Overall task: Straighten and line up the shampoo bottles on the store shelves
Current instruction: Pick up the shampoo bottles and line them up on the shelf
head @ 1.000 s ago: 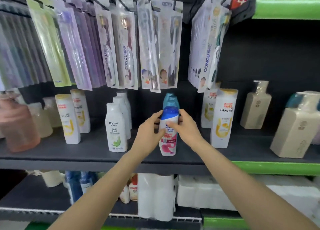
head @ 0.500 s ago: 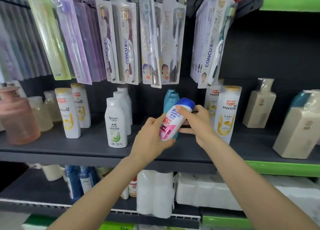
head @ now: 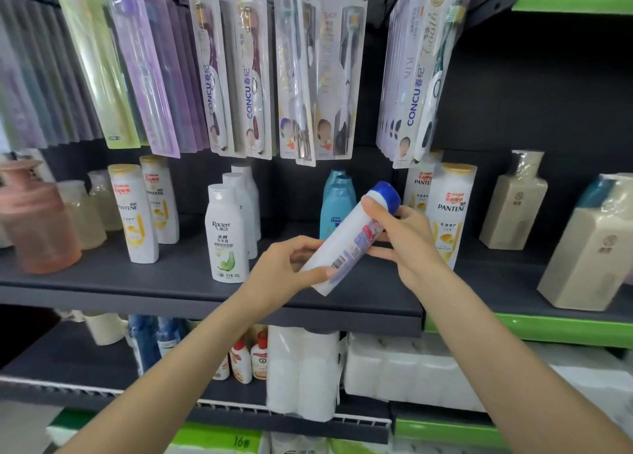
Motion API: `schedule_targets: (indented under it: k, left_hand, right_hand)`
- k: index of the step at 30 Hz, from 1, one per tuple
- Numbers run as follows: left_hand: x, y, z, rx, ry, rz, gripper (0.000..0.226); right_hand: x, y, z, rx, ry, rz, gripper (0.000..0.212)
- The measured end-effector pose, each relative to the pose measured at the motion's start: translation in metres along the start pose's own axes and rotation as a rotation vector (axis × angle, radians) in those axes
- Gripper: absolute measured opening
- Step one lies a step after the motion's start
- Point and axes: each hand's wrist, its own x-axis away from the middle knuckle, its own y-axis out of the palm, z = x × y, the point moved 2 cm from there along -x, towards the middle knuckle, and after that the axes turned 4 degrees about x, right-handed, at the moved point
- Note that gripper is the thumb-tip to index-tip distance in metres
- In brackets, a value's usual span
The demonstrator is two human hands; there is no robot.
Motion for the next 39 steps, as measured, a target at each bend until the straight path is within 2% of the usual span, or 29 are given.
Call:
schedule_targets:
  k: [7,19,21,24,28,30,31,34,39]
  left_hand:
    - [0.013,-0.009,-0.001,0.338,-0.101,0.101,0.018]
    - [0.014,-0.008,0.002,0.364,-0.117,0.086,0.022]
    - [0.013,-0.006,0.003,0.295,-0.067,0.139,0.019]
    - [0.01,-0.004,0.006,-0.017,0.111,0.23,0.02]
    - [0.009,0.007,0.011,-0.411,0.34,0.291,0.034]
    - [0.008,0.01,0.01,-0.56,0.394,0.299,0.042]
    - [0.007,0.009,0.009,-0.597,0.4,0.288,0.046]
    - [0.005,0.008,0.01,-0.58,0.366,0.21,0.057]
    - [-0.005,0.002,0.014,-0.221,0.154,0.173,0.049]
  right_hand:
    - [0.003,-0.011,0.005,-0.1,-0.008,-0.118,0.031]
    - [0.004,-0.016,0.005,-0.134,-0.041,-0.13,0.028]
    - [0.004,-0.014,0.005,-0.133,-0.046,-0.132,0.023]
    - [0.003,-0.004,0.006,-0.132,0.001,-0.148,0.022]
    - [0.002,0.004,0.005,-0.087,0.128,-0.109,0.032]
    - [0.0,0.004,0.004,-0.117,0.138,-0.076,0.04]
    - [-0.001,0.003,0.003,-0.138,0.116,-0.07,0.037]
    - [-0.003,0.001,0.001,-0.167,0.025,-0.084,0.023]
    - [-0.003,-0.001,0.0,-0.164,-0.095,-0.235,0.033]
